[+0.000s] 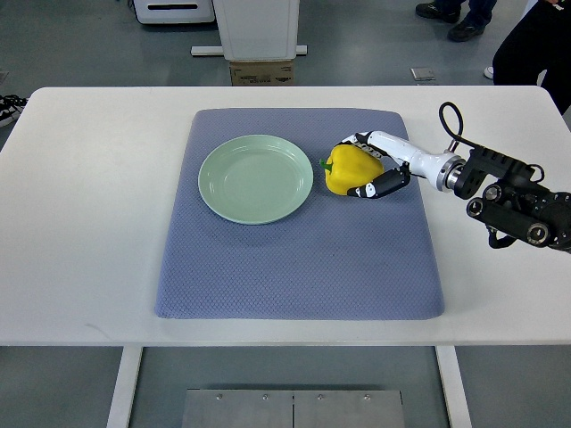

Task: Place yellow pepper on plate with right hand
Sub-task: 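Close the right hand fingers around the yellow pepper, then lift and carry the pepper with the right hand over the plate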

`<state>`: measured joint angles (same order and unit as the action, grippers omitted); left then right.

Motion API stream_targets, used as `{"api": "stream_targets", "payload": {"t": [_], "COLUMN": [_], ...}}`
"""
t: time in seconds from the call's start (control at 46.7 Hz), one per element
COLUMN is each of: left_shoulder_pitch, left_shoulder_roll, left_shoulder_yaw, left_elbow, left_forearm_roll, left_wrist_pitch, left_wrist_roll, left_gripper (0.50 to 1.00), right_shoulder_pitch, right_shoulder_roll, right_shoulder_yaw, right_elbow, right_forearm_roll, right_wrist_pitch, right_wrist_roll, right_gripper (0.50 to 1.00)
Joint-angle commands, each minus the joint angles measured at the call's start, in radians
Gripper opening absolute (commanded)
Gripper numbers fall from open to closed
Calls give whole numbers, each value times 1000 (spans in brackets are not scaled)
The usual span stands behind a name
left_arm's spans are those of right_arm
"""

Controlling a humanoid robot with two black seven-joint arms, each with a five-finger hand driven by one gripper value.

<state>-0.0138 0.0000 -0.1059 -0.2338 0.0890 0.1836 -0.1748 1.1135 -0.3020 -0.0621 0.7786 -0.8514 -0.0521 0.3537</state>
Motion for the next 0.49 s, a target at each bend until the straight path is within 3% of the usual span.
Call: {"api": "stream_targets", "payload": {"t": [0.0, 0.471], "left_shoulder_pitch": [-2, 0], "left_shoulder_roll": [0, 0], "left_shoulder_yaw": [0, 0], "left_elbow": [-1, -1], "left_forearm_roll": [0, 0], "left_wrist_pitch": [0, 0], "left_wrist_roll": [0, 0], "left_gripper": [1000, 1000], "right_shoulder_pitch": [12, 114], "right_shoulder_roll": [1, 135], "right_shoulder_yaw": [13, 27], "right_elbow": [-4, -16], "right_forearm_roll": [0, 26], "right_wrist_pitch": [-2, -6], "right_wrist_roll": [-13, -104], "right_gripper": [500, 500]}}
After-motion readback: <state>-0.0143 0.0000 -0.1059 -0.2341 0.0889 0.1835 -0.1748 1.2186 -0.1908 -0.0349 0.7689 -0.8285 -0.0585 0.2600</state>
